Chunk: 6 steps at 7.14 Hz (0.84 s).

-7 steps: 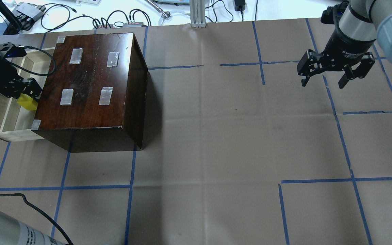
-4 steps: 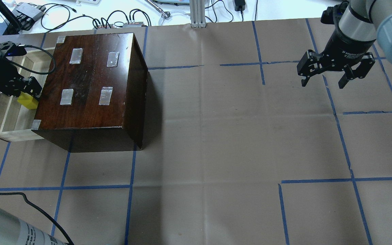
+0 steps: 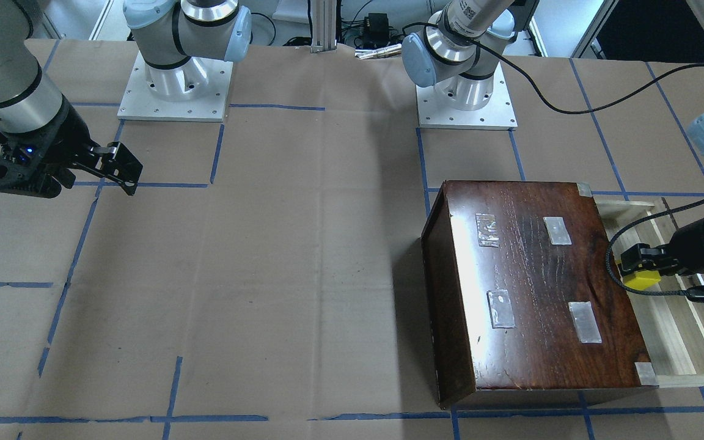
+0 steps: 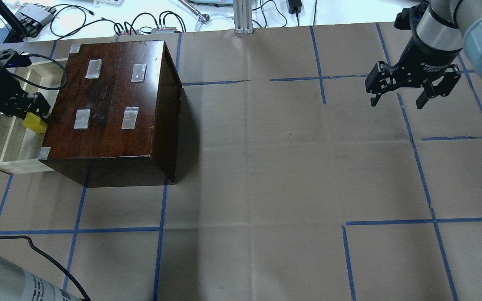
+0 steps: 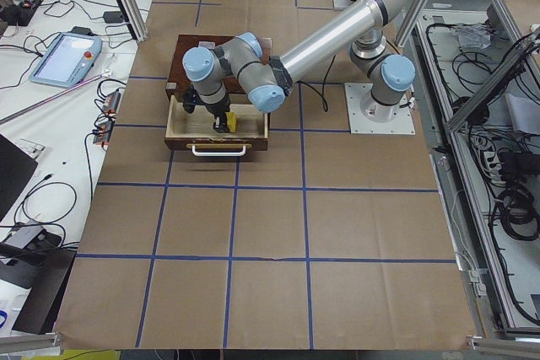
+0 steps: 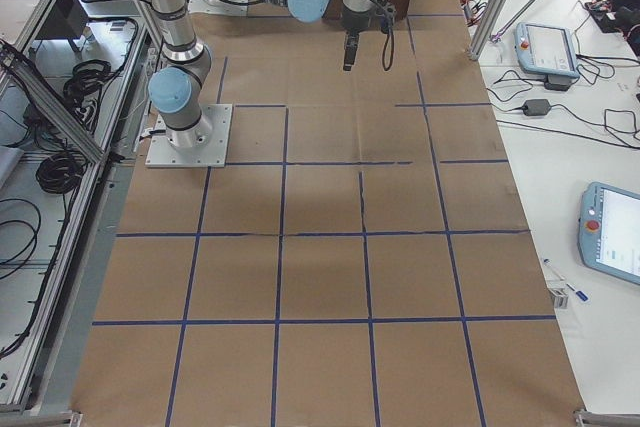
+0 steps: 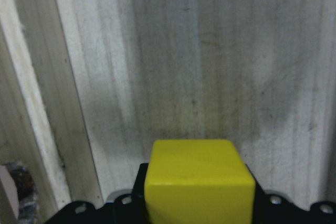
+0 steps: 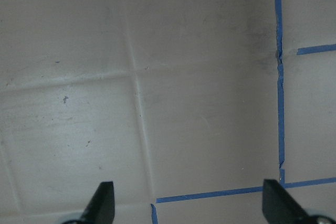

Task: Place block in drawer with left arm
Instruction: 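Carry the yellow cube over the open drawer and lower it, then open the left gripper to release the cube in the drawer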

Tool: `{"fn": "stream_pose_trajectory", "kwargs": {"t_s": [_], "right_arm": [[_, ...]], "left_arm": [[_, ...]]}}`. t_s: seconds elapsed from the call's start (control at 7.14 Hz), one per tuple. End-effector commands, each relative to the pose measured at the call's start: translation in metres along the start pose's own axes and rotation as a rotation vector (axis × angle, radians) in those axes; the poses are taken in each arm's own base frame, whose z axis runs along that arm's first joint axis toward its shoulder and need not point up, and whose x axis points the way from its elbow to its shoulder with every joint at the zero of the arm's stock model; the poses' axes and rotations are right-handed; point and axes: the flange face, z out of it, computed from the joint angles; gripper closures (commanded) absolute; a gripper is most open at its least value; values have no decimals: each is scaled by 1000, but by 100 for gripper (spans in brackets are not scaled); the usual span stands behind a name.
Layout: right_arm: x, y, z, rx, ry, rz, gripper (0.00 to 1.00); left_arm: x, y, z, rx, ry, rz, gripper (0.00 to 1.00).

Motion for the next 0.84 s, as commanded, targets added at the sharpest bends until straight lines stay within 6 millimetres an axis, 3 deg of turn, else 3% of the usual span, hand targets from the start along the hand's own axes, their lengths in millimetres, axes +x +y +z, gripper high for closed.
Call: {"fn": "stream_pose_trajectory", "kwargs": {"t_s": [0.0,0.28,0.7], "right_arm": [[0,0,1,-1,0,-1,0],[0,0,-1,2,0,-1,0],[0,0,0,0,0,-1,0]], "left_arm": [[2,1,-5,8,-4,1,9],[6,7,-23,24,-34,9,7],[33,38,-92,109,-96,-10,1]]}}
